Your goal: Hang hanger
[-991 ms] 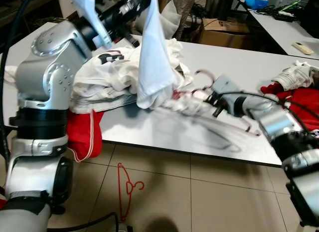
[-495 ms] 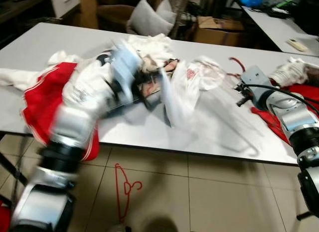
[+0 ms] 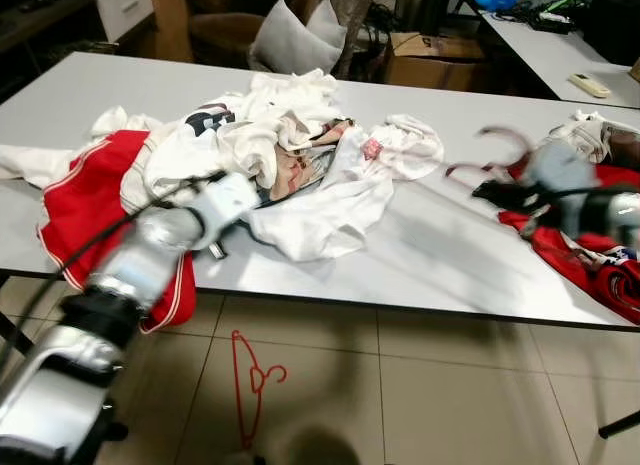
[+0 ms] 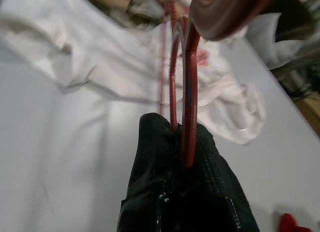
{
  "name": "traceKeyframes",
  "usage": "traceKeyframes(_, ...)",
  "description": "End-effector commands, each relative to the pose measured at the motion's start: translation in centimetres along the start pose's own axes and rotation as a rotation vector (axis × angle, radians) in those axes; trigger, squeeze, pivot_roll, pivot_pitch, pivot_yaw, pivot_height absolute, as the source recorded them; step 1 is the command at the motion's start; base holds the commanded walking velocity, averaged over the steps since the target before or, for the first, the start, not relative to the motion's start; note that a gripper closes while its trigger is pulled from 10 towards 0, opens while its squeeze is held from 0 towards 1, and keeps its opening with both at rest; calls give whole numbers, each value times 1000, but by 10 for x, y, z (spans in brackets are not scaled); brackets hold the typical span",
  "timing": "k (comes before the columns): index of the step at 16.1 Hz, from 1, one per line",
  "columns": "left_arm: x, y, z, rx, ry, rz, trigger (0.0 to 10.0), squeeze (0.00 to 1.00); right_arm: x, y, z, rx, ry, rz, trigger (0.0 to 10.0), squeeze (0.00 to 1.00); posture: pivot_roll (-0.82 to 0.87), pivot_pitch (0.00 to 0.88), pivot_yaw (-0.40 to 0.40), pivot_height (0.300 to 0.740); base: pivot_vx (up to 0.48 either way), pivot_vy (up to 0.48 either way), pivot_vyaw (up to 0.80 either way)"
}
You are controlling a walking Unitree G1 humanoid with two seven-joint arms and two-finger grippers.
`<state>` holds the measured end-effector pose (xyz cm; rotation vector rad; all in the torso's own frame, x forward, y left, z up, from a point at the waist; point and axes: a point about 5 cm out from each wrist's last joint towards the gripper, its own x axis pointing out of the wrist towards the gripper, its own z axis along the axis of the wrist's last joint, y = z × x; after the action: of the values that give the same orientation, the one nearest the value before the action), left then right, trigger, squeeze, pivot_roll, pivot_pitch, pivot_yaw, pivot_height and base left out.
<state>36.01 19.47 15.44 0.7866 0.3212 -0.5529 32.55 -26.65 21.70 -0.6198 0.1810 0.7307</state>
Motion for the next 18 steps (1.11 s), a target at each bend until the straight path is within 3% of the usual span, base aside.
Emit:
traceKeyframes(1,-9,-3,15,-52,-132,-125,10000,1000,-11,-3,3,60,-12,-27,10000,0,-152,0,-20,740,0,0,0)
traceKeyframes(2,-23,-5,26,-90,-243,-242,10000,1000,-15,1,5,106,-39,-42,10000,0,-152,0,-20,740,0,0,0)
traceKeyframes(4,-43,-8,42,-180,-382,-374,10000,1000,-15,11,4,166,-36,-35,10000,0,-140,0,-30,740,0,0,0)
traceKeyframes(6,-59,-13,50,-250,-432,-465,10000,1000,-12,20,9,237,-89,-91,10000,0,-139,0,-34,740,0,0,0)
traceKeyframes(7,-69,-13,57,-347,-530,-469,10000,1000,-8,28,18,290,-167,-158,10000,0,-145,0,-36,740,0,0,0)
traceKeyframes(8,-72,-7,60,-410,-602,-387,10000,1000,-6,32,25,329,-217,-244,10000,0,-148,0,-38,740,0,0,0)
traceKeyframes(10,-72,5,60,-480,-674,-112,10000,1000,-3,41,33,421,-277,-345,10000,0,-144,0,-46,740,0,0,0)
traceKeyframes(11,-69,7,56,-566,-660,16,10000,216,0,49,35,480,-307,-379,10000,0,-144,0,-47,740,0,0,0)
traceKeyframes(12,-67,-2,49,-620,-635,113,10000,0,6,60,32,582,-320,-472,10000,0,-145,0,-49,740,0,0,0)
traceKeyframes(13,-67,-7,47,-624,-620,133,10000,0,8,66,31,608,-315,-490,10000,0,-144,0,-48,740,0,0,0)
traceKeyframes(15,-60,-39,36,-623,-513,178,10000,0,20,98,24,647,-230,-538,10000,0,-145,0,-52,740,0,-240,0)
traceKeyframes(18,-57,-53,33,-629,-469,214,10000,0,21,117,18,587,-191,-561,10000,0,-139,0,-55,740,0,-480,0)
